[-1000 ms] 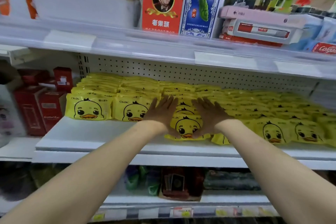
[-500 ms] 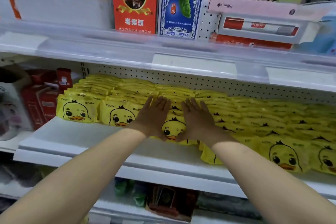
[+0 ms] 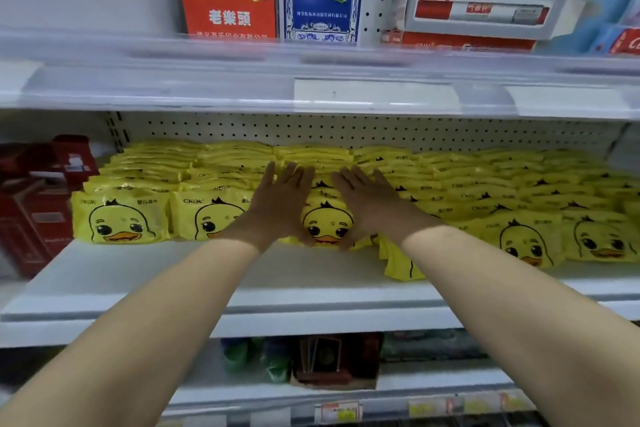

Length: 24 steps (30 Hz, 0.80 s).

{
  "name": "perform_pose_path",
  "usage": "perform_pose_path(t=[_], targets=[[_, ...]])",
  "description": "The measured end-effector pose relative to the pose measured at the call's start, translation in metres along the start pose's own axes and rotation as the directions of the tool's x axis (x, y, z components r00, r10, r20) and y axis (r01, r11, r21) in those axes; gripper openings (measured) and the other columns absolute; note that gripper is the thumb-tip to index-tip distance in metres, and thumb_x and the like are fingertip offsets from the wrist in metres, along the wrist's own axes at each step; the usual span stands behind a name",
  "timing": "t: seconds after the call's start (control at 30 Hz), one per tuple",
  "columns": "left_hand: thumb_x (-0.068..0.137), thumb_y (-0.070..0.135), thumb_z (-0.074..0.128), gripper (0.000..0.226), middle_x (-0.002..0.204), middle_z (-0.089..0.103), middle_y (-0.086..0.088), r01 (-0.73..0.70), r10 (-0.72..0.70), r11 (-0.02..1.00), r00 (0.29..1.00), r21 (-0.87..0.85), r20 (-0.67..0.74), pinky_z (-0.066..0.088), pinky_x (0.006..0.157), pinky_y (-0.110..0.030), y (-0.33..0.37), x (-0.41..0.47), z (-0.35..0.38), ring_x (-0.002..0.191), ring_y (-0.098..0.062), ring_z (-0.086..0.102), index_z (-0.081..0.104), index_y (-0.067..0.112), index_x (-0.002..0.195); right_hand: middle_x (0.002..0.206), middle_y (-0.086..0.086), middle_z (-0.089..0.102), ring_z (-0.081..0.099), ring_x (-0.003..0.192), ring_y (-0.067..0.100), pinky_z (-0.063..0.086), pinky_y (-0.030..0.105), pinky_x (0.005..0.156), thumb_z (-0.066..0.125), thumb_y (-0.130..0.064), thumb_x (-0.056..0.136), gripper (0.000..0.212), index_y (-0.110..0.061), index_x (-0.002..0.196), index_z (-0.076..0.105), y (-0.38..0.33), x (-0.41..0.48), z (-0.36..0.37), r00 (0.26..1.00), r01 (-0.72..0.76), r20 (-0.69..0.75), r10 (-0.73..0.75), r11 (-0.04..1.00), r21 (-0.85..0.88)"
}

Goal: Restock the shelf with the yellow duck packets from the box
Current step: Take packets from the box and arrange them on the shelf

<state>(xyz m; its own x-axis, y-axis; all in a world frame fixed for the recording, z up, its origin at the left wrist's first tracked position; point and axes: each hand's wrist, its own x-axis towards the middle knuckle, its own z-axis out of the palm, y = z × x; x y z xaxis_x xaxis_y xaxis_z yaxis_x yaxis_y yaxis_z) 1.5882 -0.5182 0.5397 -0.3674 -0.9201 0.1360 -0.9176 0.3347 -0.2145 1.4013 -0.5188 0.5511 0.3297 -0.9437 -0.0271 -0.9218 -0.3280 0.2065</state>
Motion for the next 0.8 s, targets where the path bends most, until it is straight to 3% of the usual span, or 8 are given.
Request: perform_pose_path(t=[0.2, 0.43, 0.67, 0.8], targets=[[0.059, 0.074, 0.072, 0.140, 0.163, 0.006, -0.007, 0.041, -0.041, 0.997, 0.999, 0.064, 0.007, -0.006, 0.119, -0.054, -0.002, 0.016, 0.003, 0.151, -0.024, -0.005, -0.007, 0.010, 0.154, 0.166, 0.006, -0.010, -0.009, 0.153, 0.023, 0.000, 0.050, 0.123, 0.085, -0.066, 0.053, 0.152, -0.014, 0.157, -0.012, 0.002, 0.016, 0.002, 0.999, -0.049, -0.003, 0.049, 0.999, 0.007], [0.056, 0.076, 0.072, 0.141, 0.162, 0.013, -0.008, 0.159, -0.162, 0.982, 0.987, 0.103, 0.023, -0.005, 0.118, -0.056, 0.001, 0.032, 0.005, 0.151, -0.026, -0.005, -0.003, 0.009, 0.155, 0.166, 0.006, -0.014, -0.010, 0.153, 0.024, 0.004, 0.053, 0.123, 0.087, -0.063, 0.054, 0.153, -0.015, 0.156, -0.016, 0.010, 0.041, -0.002, 1.000, 0.009, -0.012, -0.010, 1.000, -0.019], [0.053, 0.079, 0.070, 0.141, 0.162, 0.013, -0.008, 0.116, -0.118, 0.983, 0.993, 0.145, 0.005, -0.006, 0.118, -0.055, -0.003, 0.034, 0.004, 0.150, -0.027, -0.005, -0.001, 0.010, 0.154, 0.164, 0.004, -0.020, -0.014, 0.152, 0.023, 0.003, 0.052, 0.123, 0.086, -0.065, 0.054, 0.154, -0.020, 0.155, -0.022, 0.023, 0.045, -0.005, 0.996, 0.075, 0.047, -0.078, 0.996, 0.054], [0.051, 0.076, 0.074, 0.147, 0.163, 0.008, -0.009, 0.074, -0.084, 0.988, 0.994, 0.133, 0.076, -0.007, 0.118, -0.053, -0.006, 0.030, 0.000, 0.150, -0.027, -0.006, -0.006, 0.011, 0.154, 0.164, 0.002, -0.022, -0.014, 0.152, 0.022, 0.001, 0.050, 0.123, 0.089, -0.059, 0.054, 0.155, -0.021, 0.154, -0.023, 0.026, 0.041, -0.007, 0.993, 0.066, 0.089, -0.072, 0.996, 0.063]])
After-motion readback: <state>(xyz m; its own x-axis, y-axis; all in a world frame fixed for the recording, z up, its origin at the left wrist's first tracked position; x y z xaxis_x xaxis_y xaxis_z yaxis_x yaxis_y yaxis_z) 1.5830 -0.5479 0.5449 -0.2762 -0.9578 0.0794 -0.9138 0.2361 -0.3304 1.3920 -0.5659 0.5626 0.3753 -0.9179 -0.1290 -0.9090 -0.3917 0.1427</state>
